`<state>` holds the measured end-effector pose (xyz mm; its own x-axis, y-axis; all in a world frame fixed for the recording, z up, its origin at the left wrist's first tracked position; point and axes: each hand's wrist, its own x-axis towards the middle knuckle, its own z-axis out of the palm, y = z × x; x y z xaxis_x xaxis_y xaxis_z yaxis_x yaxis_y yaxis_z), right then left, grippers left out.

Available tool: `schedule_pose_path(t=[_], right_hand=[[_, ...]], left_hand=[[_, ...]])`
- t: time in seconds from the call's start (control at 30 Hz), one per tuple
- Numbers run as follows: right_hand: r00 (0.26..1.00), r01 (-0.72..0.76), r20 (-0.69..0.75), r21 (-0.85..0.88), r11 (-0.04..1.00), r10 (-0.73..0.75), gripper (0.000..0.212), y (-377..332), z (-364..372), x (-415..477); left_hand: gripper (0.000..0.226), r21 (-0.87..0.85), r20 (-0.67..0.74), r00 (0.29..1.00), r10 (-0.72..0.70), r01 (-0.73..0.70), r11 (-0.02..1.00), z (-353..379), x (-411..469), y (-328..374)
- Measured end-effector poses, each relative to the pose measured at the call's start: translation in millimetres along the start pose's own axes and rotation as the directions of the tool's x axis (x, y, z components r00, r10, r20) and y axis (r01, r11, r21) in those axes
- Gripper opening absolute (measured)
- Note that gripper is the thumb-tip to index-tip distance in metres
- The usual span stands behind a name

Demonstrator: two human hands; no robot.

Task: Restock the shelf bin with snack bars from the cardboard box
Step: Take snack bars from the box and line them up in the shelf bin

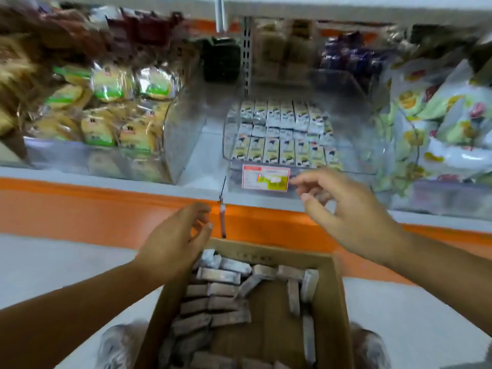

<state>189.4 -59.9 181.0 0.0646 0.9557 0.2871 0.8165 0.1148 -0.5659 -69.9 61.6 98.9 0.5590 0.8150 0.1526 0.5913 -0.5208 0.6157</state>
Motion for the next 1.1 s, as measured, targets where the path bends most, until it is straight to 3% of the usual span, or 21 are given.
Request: schedule_pose_path(t=[0.1, 0.2, 0.37, 0.57, 0.83, 0.93, 1.03, 1.1], right_hand=[[0.921, -0.183, 0.334, -0.081, 0.980, 0.200, 0.024, 37.2, 50.6, -39.5], [0.708, -0.387, 0.578, -0.163, 0.908, 0.406, 0.033, 84.1, 98.8, -73.9], [0.572, -0.545, 0.596, -0.238, 0.804, 0.563, 0.043, 124.4, 171.9, -95.4], [0.714, -0.457, 0.393, -0.365, 0.811, 0.579, 0.058, 140.3, 234.3, -87.0], [0.733, -0.378, 0.352, -0.501, 0.778, 0.582, 0.074, 172.4, 270.1, -78.8], [0.689, -0.434, 0.398, -0.441, 0.785, 0.605, 0.066, 173.7, 281.1, -76.2], [0.716, -0.352, 0.417, -0.478, 0.805, 0.560, 0.049, 176.8, 289.9, -81.5], [0.702, -0.396, 0.465, -0.374, 0.838, 0.539, 0.035, 174.3, 295.7, -84.0]], left_hand=[[0.034, 0.092, 0.167, 0.985, -0.044, 0.029, 0.995, 44.8, -31.4, -22.3], [0.045, 0.045, 0.253, 0.958, -0.137, 0.130, 0.991, 90.9, -47.0, -40.1], [0.051, 0.142, 0.402, 0.885, -0.234, 0.193, 0.971, 149.2, -66.9, -76.6], [0.062, 0.257, 0.411, 0.854, -0.318, 0.226, 0.940, 170.3, -66.4, -115.0], [0.064, 0.139, 0.417, 0.781, -0.464, 0.450, 0.882, 191.7, -67.7, -134.2], [0.067, 0.154, 0.436, 0.765, -0.474, 0.456, 0.877, 197.3, -66.6, -135.6], [0.067, 0.236, 0.438, 0.773, -0.460, 0.395, 0.888, 200.9, -62.3, -135.5], [0.065, 0.290, 0.448, 0.777, -0.443, 0.342, 0.894, 203.1, -56.8, -135.6]])
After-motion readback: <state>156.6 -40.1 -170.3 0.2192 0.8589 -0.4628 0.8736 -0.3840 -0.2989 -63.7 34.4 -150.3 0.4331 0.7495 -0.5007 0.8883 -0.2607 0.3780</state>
